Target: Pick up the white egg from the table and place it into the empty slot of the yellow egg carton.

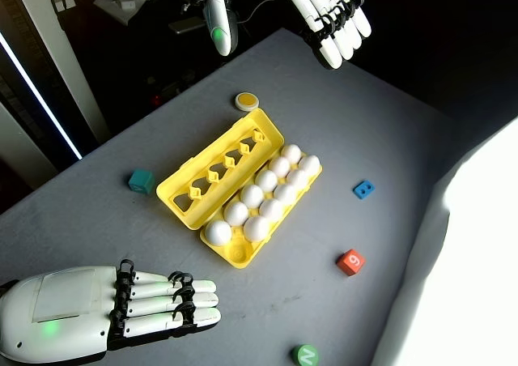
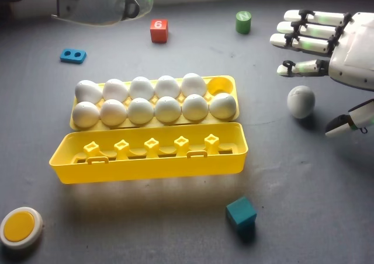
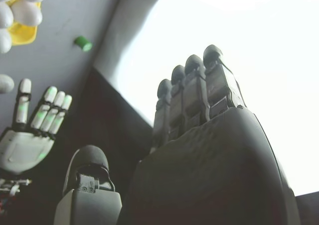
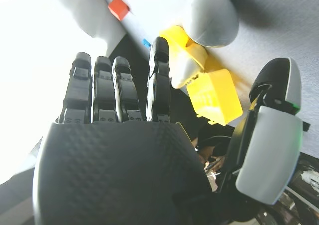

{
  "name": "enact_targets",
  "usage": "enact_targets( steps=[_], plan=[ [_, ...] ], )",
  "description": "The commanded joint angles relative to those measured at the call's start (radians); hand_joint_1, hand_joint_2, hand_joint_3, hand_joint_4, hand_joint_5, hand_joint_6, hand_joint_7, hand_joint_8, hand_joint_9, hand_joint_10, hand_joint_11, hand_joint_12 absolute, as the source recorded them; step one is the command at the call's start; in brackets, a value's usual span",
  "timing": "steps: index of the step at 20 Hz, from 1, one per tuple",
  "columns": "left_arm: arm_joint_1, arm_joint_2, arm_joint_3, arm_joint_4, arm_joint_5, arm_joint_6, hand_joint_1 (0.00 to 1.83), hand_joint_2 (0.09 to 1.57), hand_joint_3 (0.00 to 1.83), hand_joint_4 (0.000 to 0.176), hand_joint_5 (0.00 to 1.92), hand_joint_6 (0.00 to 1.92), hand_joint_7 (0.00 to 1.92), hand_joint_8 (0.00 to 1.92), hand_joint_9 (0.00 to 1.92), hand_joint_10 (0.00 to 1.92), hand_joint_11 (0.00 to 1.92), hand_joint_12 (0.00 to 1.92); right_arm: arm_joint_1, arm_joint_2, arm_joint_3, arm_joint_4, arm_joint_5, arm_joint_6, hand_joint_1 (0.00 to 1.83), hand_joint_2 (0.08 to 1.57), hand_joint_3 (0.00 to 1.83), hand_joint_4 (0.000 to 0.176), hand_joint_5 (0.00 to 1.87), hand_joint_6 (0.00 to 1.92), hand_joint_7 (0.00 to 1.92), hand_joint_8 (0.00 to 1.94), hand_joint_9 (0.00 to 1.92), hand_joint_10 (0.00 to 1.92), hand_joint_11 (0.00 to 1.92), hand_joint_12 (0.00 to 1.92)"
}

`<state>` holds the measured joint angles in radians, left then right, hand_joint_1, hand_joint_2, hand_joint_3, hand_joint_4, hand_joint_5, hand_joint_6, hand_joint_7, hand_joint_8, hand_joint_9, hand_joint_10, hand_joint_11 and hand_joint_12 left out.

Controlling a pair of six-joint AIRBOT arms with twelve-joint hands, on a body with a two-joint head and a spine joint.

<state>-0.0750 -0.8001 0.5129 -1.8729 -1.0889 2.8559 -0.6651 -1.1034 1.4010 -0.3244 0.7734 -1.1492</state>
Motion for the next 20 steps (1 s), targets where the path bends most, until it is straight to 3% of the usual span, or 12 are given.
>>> enact_targets(
  steps=[1, 2, 4, 5, 13, 15, 20],
  plan=[
    [-0.012, -0.002, -0.001, 0.104, 0.017, -0.003, 0.0, 1.18, 0.0, 0.0, 0.11, 0.0, 0.11, 0.0, 0.07, 0.0, 0.0, 0.06, 0.004, 0.006, 0.004, 0.038, 0.113, -0.005, 0.54, 0.76, 0.01, 0.098, 0.52, 0.01, 0.0, 0.0, 0.0, 0.0, 0.0, 0.0],
    [-0.011, -0.002, -0.001, 0.105, 0.017, -0.004, 0.0, 1.18, 0.0, 0.0, 0.12, 0.0, 0.12, 0.0, 0.09, 0.0, 0.0, 0.12, 0.004, 0.006, 0.004, 0.045, 0.111, -0.009, 0.55, 0.75, 0.0, 0.107, 0.55, 0.02, 0.0, 0.0, 0.0, 0.0, 0.02, 0.01],
    [-0.01, -0.002, 0.0, 0.107, 0.017, -0.006, 0.0, 1.18, 0.0, 0.0, 0.1, 0.0, 0.1, 0.0, 0.07, 0.0, 0.0, 0.07, 0.003, 0.004, 0.004, 0.071, 0.105, -0.015, 0.55, 0.76, 0.0, 0.098, 0.52, 0.0, 0.0, 0.0, 0.0, 0.0, 0.0, 0.0],
    [-0.01, -0.002, 0.0, 0.107, 0.017, -0.006, 0.0, 1.18, 0.0, 0.0, 0.09, 0.0, 0.08, 0.0, 0.06, 0.0, 0.0, 0.07, 0.002, 0.003, 0.004, 0.081, 0.105, -0.017, 0.63, 0.75, 0.0, 0.074, 0.55, 0.01, 0.03, 0.01, 0.0, 0.0, 0.0, 0.0],
    [-0.01, -0.003, 0.0, 0.109, 0.015, -0.011, 0.0, 1.18, 0.0, 0.0, 0.11, 0.01, 0.1, 0.01, 0.06, 0.0, 0.01, 0.02, -0.008, 0.0, 0.004, 0.1, 0.105, -0.025, 0.74, 0.77, 0.01, 0.104, 0.59, 0.02, 0.01, 0.0, 0.0, 0.0, 0.0, 0.0],
    [-0.009, -0.004, 0.0, 0.112, 0.015, -0.013, 0.0, 1.18, 0.0, 0.0, 0.12, 0.01, 0.12, 0.01, 0.08, 0.01, 0.03, 0.03, -0.013, -0.001, 0.004, 0.1, 0.105, -0.022, 0.77, 0.78, 0.01, 0.089, 0.61, 0.02, 0.05, 0.02, 0.0, 0.0, 0.0, 0.0],
    [-0.008, -0.005, 0.001, 0.116, 0.013, -0.018, 0.0, 1.18, 0.0, 0.0, 0.1, 0.0, 0.1, 0.01, 0.07, 0.01, 0.01, 0.03, -0.013, -0.004, 0.004, 0.1, 0.105, -0.022, 0.81, 0.78, 0.0, 0.078, 0.65, 0.02, 0.06, 0.01, 0.0, 0.0, 0.0, 0.0]
  ],
)
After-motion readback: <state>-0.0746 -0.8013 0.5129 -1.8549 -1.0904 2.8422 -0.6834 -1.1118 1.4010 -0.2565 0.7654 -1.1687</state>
